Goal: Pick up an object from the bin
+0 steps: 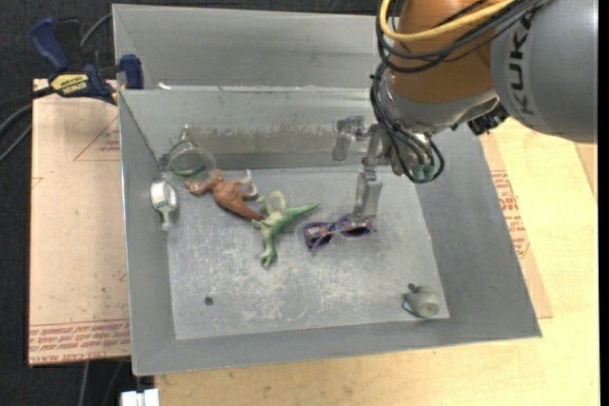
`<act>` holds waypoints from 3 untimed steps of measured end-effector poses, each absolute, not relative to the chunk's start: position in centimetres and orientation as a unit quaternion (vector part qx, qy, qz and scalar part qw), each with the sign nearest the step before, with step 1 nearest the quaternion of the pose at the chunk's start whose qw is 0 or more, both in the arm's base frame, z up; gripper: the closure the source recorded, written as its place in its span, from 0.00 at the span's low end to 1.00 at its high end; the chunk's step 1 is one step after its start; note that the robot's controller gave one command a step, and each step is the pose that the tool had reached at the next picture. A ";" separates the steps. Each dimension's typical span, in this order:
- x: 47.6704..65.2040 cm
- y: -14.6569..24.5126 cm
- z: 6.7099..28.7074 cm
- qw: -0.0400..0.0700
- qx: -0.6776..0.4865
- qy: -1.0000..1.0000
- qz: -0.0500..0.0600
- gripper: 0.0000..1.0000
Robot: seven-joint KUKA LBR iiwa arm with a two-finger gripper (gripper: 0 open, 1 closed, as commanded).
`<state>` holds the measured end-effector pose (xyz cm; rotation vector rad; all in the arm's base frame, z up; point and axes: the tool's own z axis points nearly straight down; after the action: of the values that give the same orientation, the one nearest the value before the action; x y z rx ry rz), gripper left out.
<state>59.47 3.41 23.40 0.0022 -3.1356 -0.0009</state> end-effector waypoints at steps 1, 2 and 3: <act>59.6 3.4 23.9 -0.001 0.000 -1.000 0.000 0.00; 58.9 3.9 15.6 0.000 0.070 -0.998 -0.001 0.00; 58.7 4.0 14.4 0.000 0.079 -0.997 -0.001 0.00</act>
Offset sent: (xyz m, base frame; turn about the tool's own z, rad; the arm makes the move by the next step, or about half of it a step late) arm -0.0115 0.0068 -0.1285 -0.2200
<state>58.70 3.96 14.42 0.2474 -3.1316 -0.0024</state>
